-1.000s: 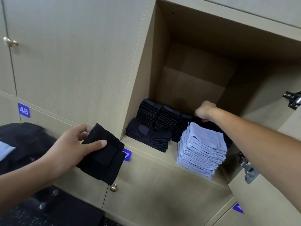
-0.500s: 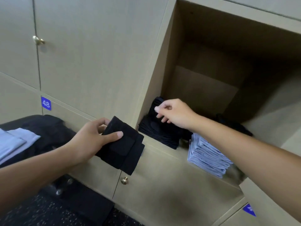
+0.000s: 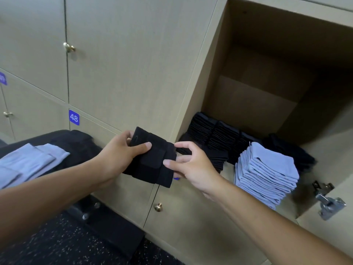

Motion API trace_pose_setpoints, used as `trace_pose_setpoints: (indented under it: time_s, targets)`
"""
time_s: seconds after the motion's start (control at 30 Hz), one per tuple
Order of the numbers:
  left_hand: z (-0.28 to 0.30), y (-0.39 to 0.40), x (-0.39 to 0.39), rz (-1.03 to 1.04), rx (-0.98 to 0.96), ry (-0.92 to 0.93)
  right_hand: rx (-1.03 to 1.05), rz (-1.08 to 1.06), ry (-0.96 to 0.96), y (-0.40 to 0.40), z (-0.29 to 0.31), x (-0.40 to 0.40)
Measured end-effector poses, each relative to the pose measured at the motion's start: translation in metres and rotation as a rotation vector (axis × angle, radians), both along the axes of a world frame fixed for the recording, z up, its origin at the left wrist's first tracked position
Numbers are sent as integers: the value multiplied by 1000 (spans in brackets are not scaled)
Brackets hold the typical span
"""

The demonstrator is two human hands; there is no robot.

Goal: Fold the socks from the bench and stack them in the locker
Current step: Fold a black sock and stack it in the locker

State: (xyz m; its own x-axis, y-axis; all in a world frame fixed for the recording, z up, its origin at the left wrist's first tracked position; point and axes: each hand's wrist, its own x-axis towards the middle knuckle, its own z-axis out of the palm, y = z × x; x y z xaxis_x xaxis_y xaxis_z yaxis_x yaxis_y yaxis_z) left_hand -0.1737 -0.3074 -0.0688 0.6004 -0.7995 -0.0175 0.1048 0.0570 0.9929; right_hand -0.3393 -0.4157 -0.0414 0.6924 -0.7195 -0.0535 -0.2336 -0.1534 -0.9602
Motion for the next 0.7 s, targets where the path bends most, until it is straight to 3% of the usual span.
trace_pose_setpoints:
  time_s: [0.13,0.37,0.57,0.7]
  targets:
    - [-4,-2,-2,-7,11,38,-240,-51,102,-6,-8,2]
    - [-5,-3,-2,-44,0,49,-460,71,189,-13,-11,12]
    - [-4,-1,-7,-69,18,4,-507,146,285,-13,-10,17]
    - [-4,-4,-6,-37,45,72,-539,169,276,-16,-5,19]
